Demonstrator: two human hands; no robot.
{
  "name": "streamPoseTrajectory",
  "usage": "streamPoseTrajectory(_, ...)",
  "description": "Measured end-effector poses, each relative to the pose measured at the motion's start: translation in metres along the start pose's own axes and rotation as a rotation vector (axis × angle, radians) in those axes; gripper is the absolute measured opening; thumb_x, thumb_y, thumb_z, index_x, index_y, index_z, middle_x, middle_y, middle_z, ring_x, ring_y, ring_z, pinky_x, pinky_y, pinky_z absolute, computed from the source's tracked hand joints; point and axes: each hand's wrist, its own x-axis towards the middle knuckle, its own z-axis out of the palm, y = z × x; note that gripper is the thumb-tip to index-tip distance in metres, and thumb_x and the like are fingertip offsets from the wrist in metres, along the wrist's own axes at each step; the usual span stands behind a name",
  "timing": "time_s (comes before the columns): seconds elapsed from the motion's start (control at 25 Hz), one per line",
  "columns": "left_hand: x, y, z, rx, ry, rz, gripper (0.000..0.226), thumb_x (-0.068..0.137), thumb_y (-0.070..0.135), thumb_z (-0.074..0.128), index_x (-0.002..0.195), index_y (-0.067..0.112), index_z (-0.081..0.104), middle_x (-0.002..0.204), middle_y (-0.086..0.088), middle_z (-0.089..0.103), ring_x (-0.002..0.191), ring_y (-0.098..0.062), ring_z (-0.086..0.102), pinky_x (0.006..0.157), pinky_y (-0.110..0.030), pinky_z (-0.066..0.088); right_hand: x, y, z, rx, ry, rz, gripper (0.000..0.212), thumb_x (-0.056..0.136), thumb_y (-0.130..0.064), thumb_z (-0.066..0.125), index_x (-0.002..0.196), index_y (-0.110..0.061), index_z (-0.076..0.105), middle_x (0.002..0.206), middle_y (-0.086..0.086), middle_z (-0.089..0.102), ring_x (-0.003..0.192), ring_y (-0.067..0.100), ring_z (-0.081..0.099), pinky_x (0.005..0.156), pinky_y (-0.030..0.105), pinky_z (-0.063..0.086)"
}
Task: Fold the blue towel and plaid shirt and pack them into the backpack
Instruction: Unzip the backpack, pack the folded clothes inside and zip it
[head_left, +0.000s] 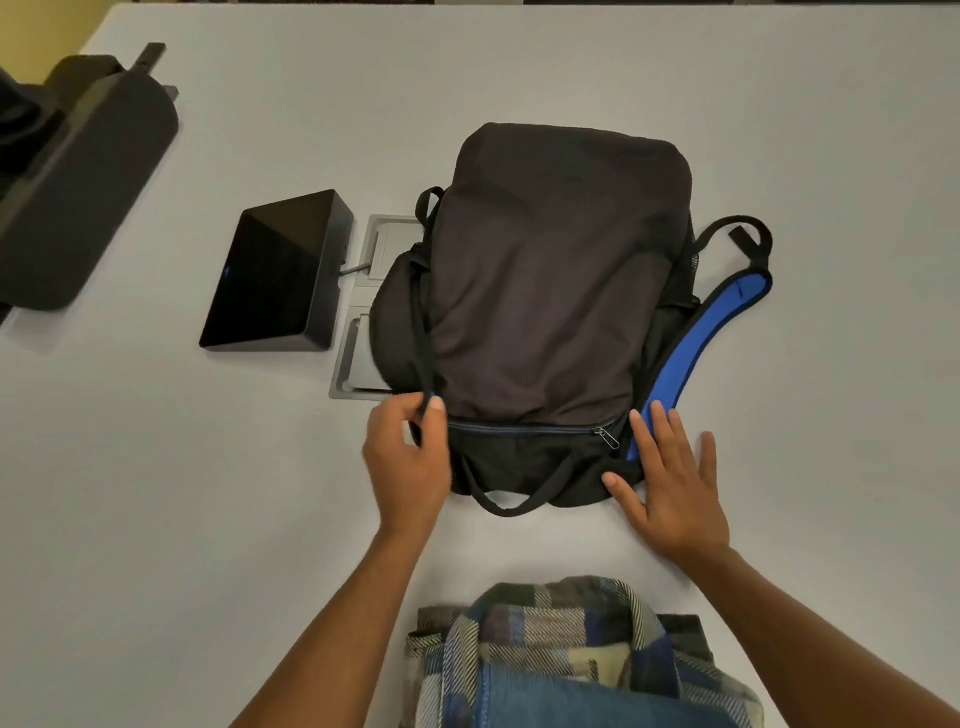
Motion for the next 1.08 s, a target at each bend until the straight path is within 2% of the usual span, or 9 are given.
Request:
streamPoseTrajectory(0.12,0.0,0.006,0.023,0.03,-0.15,0.297,0.012,0.093,0.026,0.055,0.088,0.015,0.057,0.083,0.004,0.058,0.082,-0.013,0.055,0.09,-0.04,0.051,0.0,0.0,0.001,0.01,0.01,0.0,0.082,0.093,-0.075,0.011,0.158,-0.025,0.006,0.166,-0.001,-0.003,0.152,0.019,-0.005,0.121,0.052,-0.004)
streamPoseTrajectory(0.2,0.006,0.006,0.034,0.085,-0.26,0.508,0.009,0.092,0.022,0.057,0.087,0.014,0.058,0.082,-0.001,0.06,0.084,-0.015,0.057,0.108,-0.046,0.039,0.0,0.0,0.001,0.011,0.014,0.0,0.081,0.093,-0.075,0.012,0.158,-0.026,0.008,0.166,-0.001,-0.001,0.152,0.019,-0.004,0.121,0.052,-0.004)
streamPoseTrajectory(0.4,0.028,0.011,0.049,0.331,-0.645,0.769,0.015,0.092,0.03,0.059,0.093,0.017,0.068,0.096,0.004,0.061,0.102,-0.015,0.055,0.115,-0.049,0.027,0.001,0.0,0.001,0.016,0.02,-0.003,0.08,0.093,-0.073,0.016,0.158,-0.026,0.01,0.166,-0.001,-0.001,0.152,0.019,-0.002,0.121,0.052,-0.004)
streamPoseTrajectory(0.48,0.037,0.005,0.044,0.287,-0.546,0.74,0.022,0.093,0.034,0.059,0.094,0.017,0.072,0.103,0.004,0.065,0.108,-0.014,0.057,0.114,-0.044,0.029,0.001,0.001,0.002,0.017,0.022,-0.004,0.081,0.093,-0.074,0.016,0.158,-0.026,0.011,0.166,-0.001,0.001,0.152,0.02,0.0,0.121,0.052,-0.003)
streamPoseTrajectory(0.56,0.045,-0.001,0.035,0.18,-0.276,0.584,0.02,0.096,0.026,0.056,0.099,0.011,0.07,0.106,0.0,0.065,0.107,-0.013,0.057,0.105,-0.035,0.038,0.001,0.002,0.002,0.015,0.027,-0.001,0.082,0.093,-0.075,0.016,0.158,-0.025,0.012,0.166,0.0,0.002,0.152,0.021,0.001,0.121,0.052,-0.002)
streamPoseTrajectory(0.64,0.05,-0.008,0.025,0.092,-0.033,0.265,0.017,0.1,0.017,0.049,0.104,0.012,0.065,0.108,0.001,0.06,0.104,-0.008,0.055,0.095,-0.026,0.045,0.002,0.001,0.002,0.019,0.026,-0.004,0.082,0.093,-0.075,0.016,0.158,-0.025,0.012,0.166,0.0,0.003,0.152,0.021,0.002,0.121,0.052,-0.002)
streamPoseTrajectory(0.76,0.059,-0.027,0.022,-0.055,0.099,-0.173,0.019,0.101,0.013,0.045,0.108,0.019,0.061,0.109,0.002,0.062,0.101,-0.005,0.058,0.092,-0.025,0.051,0.002,0.001,0.002,0.02,0.032,-0.005,0.082,0.093,-0.074,0.017,0.158,-0.025,0.013,0.166,0.0,0.004,0.152,0.021,0.002,0.121,0.052,-0.001)
streamPoseTrajectory(0.88,0.076,-0.052,0.016,0.011,-0.034,-0.328,0.021,0.101,0.013,0.047,0.114,0.019,0.062,0.115,-0.001,0.065,0.106,-0.015,0.061,0.097,-0.034,0.051,0.001,0.001,0.003,0.024,0.034,-0.003,0.082,0.093,-0.075,0.017,0.158,-0.024,0.014,0.166,0.0,0.004,0.152,0.021,0.003,0.121,0.052,0.0)
streamPoseTrajectory(1.08,0.127,-0.101,0.027,0.235,-0.415,-0.147,0.033,0.088,0.033,0.044,0.115,0.03,0.064,0.117,-0.006,0.067,0.111,-0.028,0.061,0.097,-0.054,0.048,0.003,0.001,0.002,0.038,0.046,-0.005,0.082,0.093,-0.074,0.018,0.157,-0.024,0.016,0.166,0.0,0.007,0.152,0.021,0.005,0.121,0.054,0.004)
